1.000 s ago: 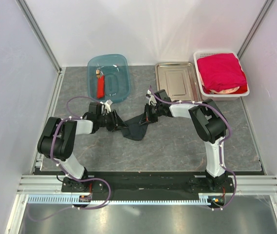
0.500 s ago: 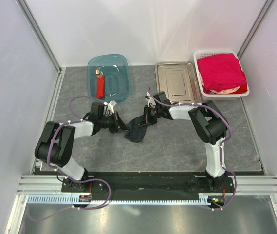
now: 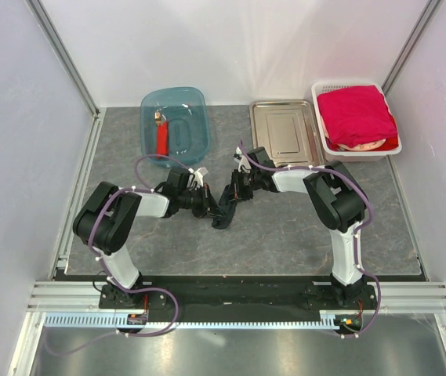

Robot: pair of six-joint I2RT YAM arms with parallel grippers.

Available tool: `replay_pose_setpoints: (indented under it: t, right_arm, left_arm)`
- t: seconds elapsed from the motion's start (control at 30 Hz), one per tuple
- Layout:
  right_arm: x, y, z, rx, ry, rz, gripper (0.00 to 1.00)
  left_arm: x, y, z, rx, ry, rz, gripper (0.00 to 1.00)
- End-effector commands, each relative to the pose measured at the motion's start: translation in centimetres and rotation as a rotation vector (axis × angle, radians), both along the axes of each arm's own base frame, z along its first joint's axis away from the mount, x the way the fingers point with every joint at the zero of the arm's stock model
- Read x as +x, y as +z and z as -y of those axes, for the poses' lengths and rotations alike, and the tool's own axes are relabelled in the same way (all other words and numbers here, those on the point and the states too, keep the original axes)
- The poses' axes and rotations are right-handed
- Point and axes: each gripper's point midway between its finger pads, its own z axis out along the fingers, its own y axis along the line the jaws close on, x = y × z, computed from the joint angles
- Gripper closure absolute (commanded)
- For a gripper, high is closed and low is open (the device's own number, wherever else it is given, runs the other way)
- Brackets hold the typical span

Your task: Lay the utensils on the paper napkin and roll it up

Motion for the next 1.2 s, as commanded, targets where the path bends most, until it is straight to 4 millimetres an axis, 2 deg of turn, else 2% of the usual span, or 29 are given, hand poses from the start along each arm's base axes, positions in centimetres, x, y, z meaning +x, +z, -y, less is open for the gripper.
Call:
replay_pose_setpoints:
  t: [0.0, 0.2, 0.3, 0.33, 0.53, 0.67, 0.83, 0.97, 1.17]
  right_arm:
    - [-3.0, -5.1, 3.0, -0.199, -0.013, -0.089, 1.0]
    - [-2.5, -3.7, 2.3, -0.167, 0.003, -0.063, 1.0]
    - [-1.6, -1.7, 1.7, -0.135, 0.017, -0.027, 0.98]
    - [-1.1, -0.4, 1.2, -0.115, 0.023, -0.002, 0.96]
    - [0.1, 2.8, 0.8, -0.076, 0.041, 0.05, 0.89]
    - [0.9, 4.0, 1.5, -0.062, 0.028, 0.044, 0.81]
    - [1.2, 5.8, 2.0, -0.032, 0.023, 0.053, 0.8]
    - [1.5, 5.9, 2.7, -0.042, 0.007, 0.064, 0.81]
    - [1.9, 4.4, 3.2, 0.023, -0.061, -0.03, 0.87]
  left_arm:
    - [0.9, -1.7, -0.6, 0.074, 0.045, -0.015, 0.95]
    - [0.3, -3.4, -1.7, 0.152, 0.057, -0.051, 0.96]
    - [0.4, -3.7, -2.3, 0.172, 0.065, -0.052, 0.96]
    - [0.3, -3.9, -2.4, 0.179, 0.064, -0.059, 0.96]
    - [0.4, -4.1, -2.4, 0.181, 0.068, -0.067, 0.97]
    - [0.5, -4.0, -2.4, 0.182, 0.07, -0.065, 0.98]
    - [0.5, -4.1, -2.5, 0.189, 0.068, -0.068, 0.98]
    - [0.5, -4.1, -2.4, 0.186, 0.066, -0.07, 0.98]
    - [0.7, -4.0, -2.3, 0.184, 0.065, -0.064, 0.98]
